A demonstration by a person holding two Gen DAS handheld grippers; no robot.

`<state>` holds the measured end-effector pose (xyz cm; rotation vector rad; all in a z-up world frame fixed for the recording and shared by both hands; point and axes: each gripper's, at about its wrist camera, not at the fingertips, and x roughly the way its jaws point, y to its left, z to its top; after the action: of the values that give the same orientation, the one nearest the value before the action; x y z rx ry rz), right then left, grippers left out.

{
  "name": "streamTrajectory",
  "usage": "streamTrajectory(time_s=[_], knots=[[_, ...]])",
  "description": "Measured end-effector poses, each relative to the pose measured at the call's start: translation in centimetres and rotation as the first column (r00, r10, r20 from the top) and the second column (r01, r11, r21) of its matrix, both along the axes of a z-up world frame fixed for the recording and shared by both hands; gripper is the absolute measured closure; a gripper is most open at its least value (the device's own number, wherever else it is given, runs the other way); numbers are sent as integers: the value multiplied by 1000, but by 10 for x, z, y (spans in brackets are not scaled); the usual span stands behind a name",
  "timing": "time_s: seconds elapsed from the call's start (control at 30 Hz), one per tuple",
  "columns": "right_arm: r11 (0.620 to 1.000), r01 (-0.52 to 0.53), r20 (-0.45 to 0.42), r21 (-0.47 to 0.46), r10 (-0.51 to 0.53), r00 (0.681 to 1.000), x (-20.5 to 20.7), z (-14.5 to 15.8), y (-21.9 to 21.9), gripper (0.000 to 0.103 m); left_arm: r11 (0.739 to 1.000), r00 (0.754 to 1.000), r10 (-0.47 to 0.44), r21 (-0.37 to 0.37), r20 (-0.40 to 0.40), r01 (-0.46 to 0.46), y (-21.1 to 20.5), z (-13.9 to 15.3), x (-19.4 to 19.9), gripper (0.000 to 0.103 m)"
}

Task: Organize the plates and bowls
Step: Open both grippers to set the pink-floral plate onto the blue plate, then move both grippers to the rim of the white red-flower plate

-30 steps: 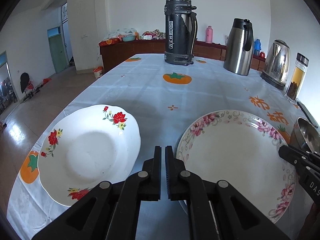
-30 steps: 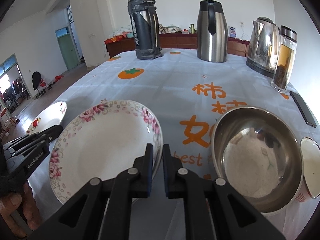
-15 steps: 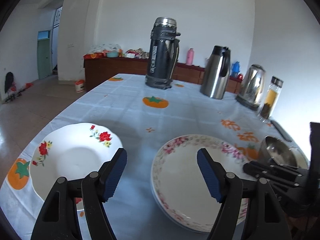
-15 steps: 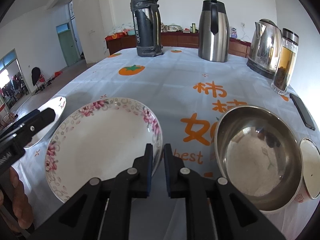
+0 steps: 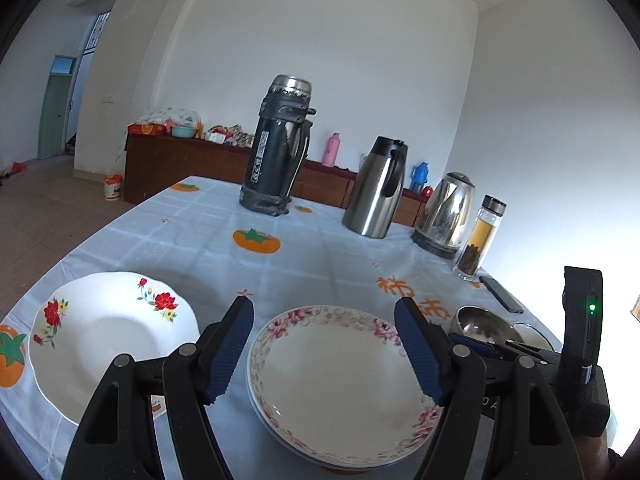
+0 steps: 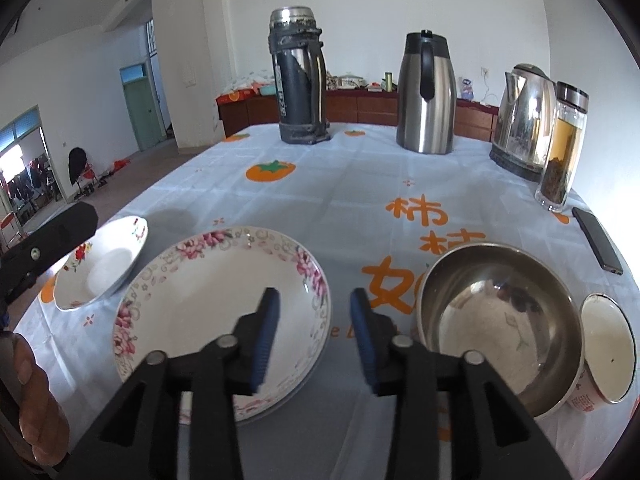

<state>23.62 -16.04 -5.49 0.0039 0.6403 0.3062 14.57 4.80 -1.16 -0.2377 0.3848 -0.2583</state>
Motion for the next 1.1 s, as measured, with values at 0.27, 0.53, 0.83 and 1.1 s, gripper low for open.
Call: streamTrajectory(time_s=[0.27,0.53,0.83,1.1], knots=[[1000,12,41,23,-13,999,-3,5,-3,48,998,998,-36,-41,59,39,4,10,-14,22],[1000,-6,73,14,5,997,-6,5,3,48,984,992,116,132,57,-123,20,11,-22,22],[996,-89,136,26,85,987,-18,5,20,66,863,878,469,261,-98,-432,97,-8,7,22],[983,-166,94,72,159,983,-16,6,42,73,816,799,566,278,-203,-508,152,-24,18,22]])
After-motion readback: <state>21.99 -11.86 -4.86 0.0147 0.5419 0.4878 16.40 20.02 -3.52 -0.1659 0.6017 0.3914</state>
